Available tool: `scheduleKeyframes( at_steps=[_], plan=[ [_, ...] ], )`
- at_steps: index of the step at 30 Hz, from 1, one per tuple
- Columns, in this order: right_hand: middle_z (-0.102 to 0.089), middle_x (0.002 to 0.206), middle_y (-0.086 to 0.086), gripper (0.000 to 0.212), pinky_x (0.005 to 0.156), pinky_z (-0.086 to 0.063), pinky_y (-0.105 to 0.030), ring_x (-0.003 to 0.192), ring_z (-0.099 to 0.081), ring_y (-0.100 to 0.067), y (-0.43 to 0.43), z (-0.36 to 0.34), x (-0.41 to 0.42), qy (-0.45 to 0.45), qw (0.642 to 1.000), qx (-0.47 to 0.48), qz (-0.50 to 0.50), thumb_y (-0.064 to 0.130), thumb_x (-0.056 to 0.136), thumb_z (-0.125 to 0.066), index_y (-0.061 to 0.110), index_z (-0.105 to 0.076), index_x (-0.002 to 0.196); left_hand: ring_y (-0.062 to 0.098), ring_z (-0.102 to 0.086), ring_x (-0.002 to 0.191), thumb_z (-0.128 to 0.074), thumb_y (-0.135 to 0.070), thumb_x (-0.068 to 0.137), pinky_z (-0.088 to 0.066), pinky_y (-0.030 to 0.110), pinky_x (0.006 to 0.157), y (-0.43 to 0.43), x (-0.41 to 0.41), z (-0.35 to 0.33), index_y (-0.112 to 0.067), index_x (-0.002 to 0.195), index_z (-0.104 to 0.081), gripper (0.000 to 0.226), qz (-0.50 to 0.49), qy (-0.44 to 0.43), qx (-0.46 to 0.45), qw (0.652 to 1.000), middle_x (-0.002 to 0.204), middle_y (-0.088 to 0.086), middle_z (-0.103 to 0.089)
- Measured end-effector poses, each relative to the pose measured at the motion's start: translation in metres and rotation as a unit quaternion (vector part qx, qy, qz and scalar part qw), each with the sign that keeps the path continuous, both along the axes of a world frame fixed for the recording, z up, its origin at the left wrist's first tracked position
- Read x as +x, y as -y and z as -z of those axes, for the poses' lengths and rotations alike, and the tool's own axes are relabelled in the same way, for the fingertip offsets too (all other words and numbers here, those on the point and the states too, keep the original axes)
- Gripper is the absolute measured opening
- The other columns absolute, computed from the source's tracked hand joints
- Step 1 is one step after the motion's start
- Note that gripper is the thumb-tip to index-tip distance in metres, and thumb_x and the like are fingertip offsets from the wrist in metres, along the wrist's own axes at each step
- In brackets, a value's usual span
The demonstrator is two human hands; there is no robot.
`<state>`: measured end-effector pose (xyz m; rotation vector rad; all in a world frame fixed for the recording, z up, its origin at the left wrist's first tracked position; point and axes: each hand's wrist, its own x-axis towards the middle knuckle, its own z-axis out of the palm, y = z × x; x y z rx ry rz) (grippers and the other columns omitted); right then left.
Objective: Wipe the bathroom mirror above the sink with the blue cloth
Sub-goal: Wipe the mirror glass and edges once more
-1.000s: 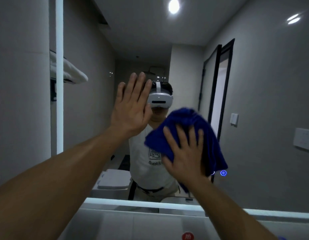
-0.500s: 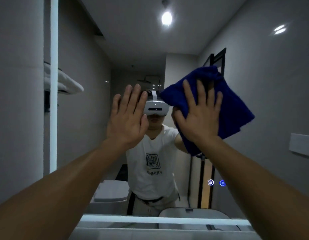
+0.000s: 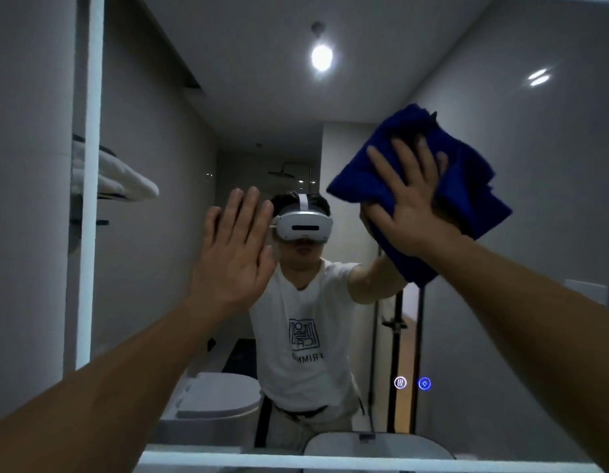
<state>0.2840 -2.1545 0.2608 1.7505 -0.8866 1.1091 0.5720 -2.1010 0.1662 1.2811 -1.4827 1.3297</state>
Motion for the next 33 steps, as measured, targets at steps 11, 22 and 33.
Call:
scheduleKeyframes(
  at_steps=[11,22,33],
  plan=[
    [-0.011,0.165,0.006,0.066,0.121,-0.001,-0.056,0.152,-0.003,-0.03,0.009,-0.001,-0.018,-0.41,0.91,-0.043,-0.052,0.058,0.094,-0.03,0.041,-0.008,0.155,0.027,-0.009,0.153,-0.027,-0.039,0.098,-0.006,0.046,0.123,-0.005,-0.002,-0.003,-0.012,0.157,-0.019,0.066,-0.038,-0.001,0.019,0.999,0.166,0.011,-0.01],
    [-0.007,0.165,-0.01,0.076,0.119,0.004,-0.06,0.151,-0.002,-0.038,-0.017,-0.016,0.059,0.002,1.0,-0.026,0.01,0.061,0.094,-0.027,0.031,0.002,0.158,0.027,-0.015,0.152,-0.029,-0.038,0.096,-0.018,0.054,0.119,-0.004,0.0,-0.002,-0.013,0.157,-0.022,0.066,-0.039,-0.005,0.008,0.999,0.165,0.011,-0.017],
    [0.018,0.162,0.011,0.071,0.119,0.015,-0.05,0.15,0.019,-0.023,0.005,-0.093,-0.012,-0.111,0.992,0.038,-0.045,0.068,0.088,-0.019,0.05,0.011,0.15,0.027,-0.017,0.152,-0.03,-0.037,0.096,-0.018,0.052,0.119,-0.005,-0.002,-0.001,-0.01,0.155,-0.028,0.065,-0.025,-0.005,0.011,1.0,0.165,0.011,-0.018]
  ],
)
